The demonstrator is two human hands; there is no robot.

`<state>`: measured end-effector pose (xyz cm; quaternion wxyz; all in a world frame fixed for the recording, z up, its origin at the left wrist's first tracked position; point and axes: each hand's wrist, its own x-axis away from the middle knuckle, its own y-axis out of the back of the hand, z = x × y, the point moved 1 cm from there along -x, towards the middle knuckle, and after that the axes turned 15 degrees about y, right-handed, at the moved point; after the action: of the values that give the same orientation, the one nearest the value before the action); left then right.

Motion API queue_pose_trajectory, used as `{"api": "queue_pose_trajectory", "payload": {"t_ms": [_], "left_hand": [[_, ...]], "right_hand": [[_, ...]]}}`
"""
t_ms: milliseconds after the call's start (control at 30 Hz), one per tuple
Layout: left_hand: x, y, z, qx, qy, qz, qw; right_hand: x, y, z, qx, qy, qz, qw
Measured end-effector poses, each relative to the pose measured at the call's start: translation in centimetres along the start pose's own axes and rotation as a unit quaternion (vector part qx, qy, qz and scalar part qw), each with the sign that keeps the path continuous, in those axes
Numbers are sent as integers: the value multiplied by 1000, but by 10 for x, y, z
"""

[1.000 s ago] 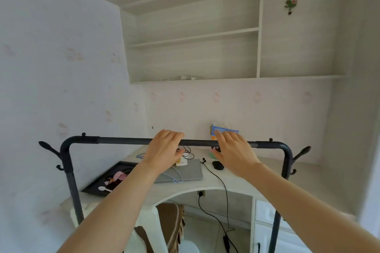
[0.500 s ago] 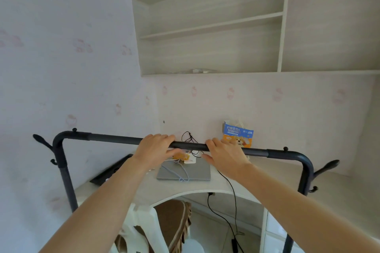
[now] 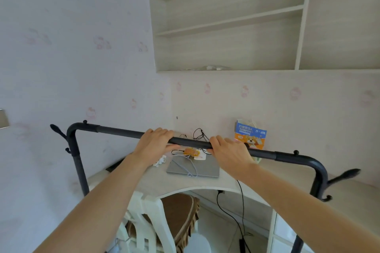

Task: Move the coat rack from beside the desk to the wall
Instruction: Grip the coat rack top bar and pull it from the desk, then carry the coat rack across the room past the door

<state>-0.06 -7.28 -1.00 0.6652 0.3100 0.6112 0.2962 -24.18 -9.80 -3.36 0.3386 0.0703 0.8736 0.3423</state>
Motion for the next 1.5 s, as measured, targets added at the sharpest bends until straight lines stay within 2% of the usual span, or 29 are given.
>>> {"api": "queue_pose_trajectory", "payload": {"t_ms": [133, 333, 533, 867, 1000, 1167, 1500], "left_hand": [[4, 16, 0, -26, 14, -8, 1000], [16, 56, -9, -48, 29, -63, 996], [44, 91, -21, -98, 31, -116, 988], [104, 140, 1, -176, 77, -151, 970], [136, 163, 27, -214, 95, -151, 960], [177, 194, 63, -275, 126, -148, 941], [292, 283, 149, -363, 192, -124, 903]], "right_hand": [[0, 16, -3, 18, 11, -39, 999], [-3, 42, -14, -17, 31, -58, 998], [3, 64, -13, -53, 58, -111, 991], [-20, 82, 24, -93, 117, -213, 966], [-46, 85, 58, -106, 147, -262, 948], [-80, 94, 105, -118, 172, -279, 937], [-155, 157, 251, -206, 242, -323, 891]]}}
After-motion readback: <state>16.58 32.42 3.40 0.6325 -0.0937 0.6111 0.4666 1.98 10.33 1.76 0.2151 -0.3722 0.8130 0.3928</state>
